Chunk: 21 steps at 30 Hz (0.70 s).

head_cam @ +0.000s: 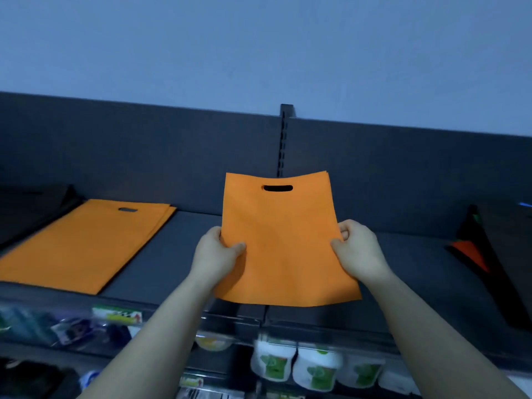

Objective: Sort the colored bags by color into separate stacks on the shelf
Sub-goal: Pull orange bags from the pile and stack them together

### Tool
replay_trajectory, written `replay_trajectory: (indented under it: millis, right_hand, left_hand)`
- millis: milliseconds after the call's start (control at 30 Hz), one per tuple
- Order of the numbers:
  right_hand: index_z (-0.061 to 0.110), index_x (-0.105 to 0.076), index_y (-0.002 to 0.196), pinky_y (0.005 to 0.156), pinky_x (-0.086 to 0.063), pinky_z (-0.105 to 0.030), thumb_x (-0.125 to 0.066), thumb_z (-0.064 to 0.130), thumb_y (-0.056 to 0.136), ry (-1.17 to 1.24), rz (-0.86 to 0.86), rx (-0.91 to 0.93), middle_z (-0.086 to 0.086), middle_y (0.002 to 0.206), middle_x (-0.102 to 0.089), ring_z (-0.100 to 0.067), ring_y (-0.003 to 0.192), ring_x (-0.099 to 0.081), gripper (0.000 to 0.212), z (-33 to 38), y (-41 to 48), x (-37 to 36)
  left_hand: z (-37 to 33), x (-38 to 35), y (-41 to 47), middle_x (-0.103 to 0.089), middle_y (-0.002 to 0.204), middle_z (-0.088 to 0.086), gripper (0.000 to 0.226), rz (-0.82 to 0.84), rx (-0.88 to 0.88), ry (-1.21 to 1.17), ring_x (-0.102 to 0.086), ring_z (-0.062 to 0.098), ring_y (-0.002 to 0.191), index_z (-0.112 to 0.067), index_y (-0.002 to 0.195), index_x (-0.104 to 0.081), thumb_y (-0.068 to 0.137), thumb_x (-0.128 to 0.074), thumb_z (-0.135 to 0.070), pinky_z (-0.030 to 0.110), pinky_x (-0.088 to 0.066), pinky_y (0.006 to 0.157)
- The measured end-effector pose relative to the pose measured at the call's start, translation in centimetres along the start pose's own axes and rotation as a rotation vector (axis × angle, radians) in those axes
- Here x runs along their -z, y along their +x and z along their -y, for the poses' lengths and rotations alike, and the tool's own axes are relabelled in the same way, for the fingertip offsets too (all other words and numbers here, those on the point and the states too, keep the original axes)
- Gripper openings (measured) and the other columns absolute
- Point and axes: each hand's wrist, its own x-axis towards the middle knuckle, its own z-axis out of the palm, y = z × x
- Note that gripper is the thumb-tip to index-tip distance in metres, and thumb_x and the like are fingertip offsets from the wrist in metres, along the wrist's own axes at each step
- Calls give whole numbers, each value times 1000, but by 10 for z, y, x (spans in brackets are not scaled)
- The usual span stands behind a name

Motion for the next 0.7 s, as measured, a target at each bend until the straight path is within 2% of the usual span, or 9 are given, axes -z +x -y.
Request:
replay_trajectory:
  millis: [200,300,400,467,533,600,700]
  right_hand:
    - [21,-57,96,66,-53,-30,-52,13,92,41,69,55,8,88,-61,-9,77,-59,11,58,-8,-79]
    - [22,-57,96,68,-54,-32,-51,13,92,36,117,68,7,89,-61,-10,78,-59,11,83,-9,-111]
    - [22,-57,96,67,-54,-34,-51,14,92,11,161,108,7,88,-61,-11,77,-59,11,109,-5,-138]
    - [22,-57,95,67,-54,-35,-51,15,92,1,188,136,6,89,-61,-12,77,-60,10,127,0,-155]
    - [22,-56,97,69,-55,-37,-52,16,91,2,220,172,5,90,-62,-14,79,-61,10,142,4,-173]
    - [22,-55,101,70,-55,-37,-54,16,91,19,243,202,6,87,-61,-14,78,-61,12,155,5,-190]
    - [21,-51,112,68,-52,-34,-56,15,90,46,263,238,6,83,-59,-13,78,-59,23,171,4,-214]
  left_hand:
    - [42,84,7,-56,88,-4,15,-27,61,107,-52,11,75,-13,105,-53,91,-55,-18,24,-37,57]
    - [58,120,8,-55,91,-2,15,-43,83,146,-52,18,80,-15,107,-51,92,-54,-14,28,-38,65]
    - [73,153,13,-55,94,2,18,-102,108,228,-51,19,80,-9,109,-54,91,-55,-12,27,-38,65]
    - [82,173,16,-53,103,2,31,-146,139,290,-50,21,91,-6,121,-52,91,-58,-14,29,-39,74]
    - [94,191,21,-54,123,9,48,-198,181,333,-52,27,109,-4,135,-45,91,-60,-18,34,-41,85]
    - [108,208,27,-51,135,12,53,-244,202,381,-50,31,118,-5,137,-44,91,-62,-22,37,-42,90]
    - [126,231,33,-48,139,11,56,-303,226,413,-48,30,123,-9,141,-40,91,-62,-23,38,-42,94]
